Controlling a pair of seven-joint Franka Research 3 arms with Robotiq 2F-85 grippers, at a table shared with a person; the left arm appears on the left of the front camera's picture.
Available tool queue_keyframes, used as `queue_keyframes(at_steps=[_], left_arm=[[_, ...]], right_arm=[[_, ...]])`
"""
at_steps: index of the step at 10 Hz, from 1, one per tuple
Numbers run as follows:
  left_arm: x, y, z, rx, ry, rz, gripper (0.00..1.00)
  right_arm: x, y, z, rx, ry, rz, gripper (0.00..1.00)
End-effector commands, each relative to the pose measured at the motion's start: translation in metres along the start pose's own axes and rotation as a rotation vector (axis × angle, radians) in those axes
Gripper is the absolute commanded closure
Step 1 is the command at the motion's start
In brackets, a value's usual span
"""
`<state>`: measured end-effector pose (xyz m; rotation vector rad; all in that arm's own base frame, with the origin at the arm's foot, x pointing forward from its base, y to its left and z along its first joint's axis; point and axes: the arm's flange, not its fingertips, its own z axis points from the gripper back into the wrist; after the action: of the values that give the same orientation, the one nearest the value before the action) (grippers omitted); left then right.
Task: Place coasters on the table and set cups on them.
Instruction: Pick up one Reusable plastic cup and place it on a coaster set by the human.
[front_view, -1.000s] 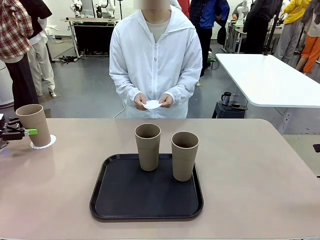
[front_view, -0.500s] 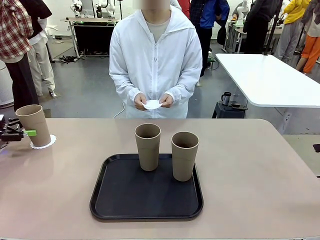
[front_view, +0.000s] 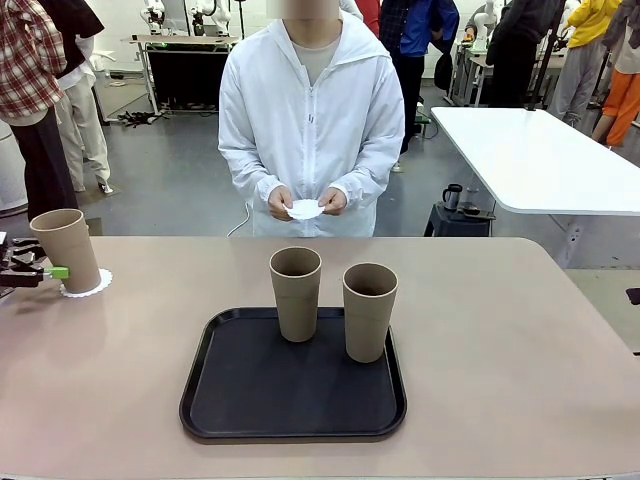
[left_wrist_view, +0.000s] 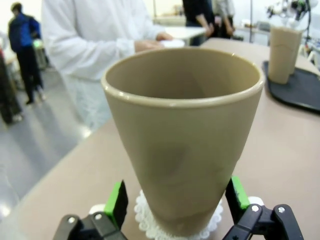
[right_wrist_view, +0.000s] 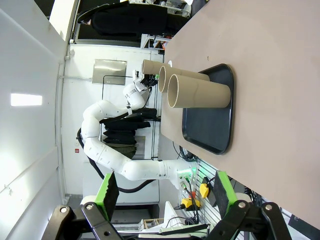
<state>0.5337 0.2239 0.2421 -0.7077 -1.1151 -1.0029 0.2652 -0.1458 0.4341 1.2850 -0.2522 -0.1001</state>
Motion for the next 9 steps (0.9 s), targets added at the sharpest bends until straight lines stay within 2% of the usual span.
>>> queue_keyframes(at_steps=[1,3,6,9], left_arm=[[0.006,0.001,0.0,-0.003,0.119,-0.004,0.0],[0.011,0.002,0.007,0.017,0.216,-0.029,0.0],[0.021,0.005,0.018,0.043,0.305,-0.063,0.0],[0.055,-0.005,0.047,0.131,0.451,-0.117,0.0]], right_arm=[[0.001,0.0,0.001,0.019,-0.007,0.008,0.0],[0.001,0.0,0.001,0.019,-0.007,0.008,0.0],[0.001,0.0,0.001,0.019,-0.007,0.008,0.0],[0.001,0.0,0.001,0.019,-0.007,0.008,0.0]])
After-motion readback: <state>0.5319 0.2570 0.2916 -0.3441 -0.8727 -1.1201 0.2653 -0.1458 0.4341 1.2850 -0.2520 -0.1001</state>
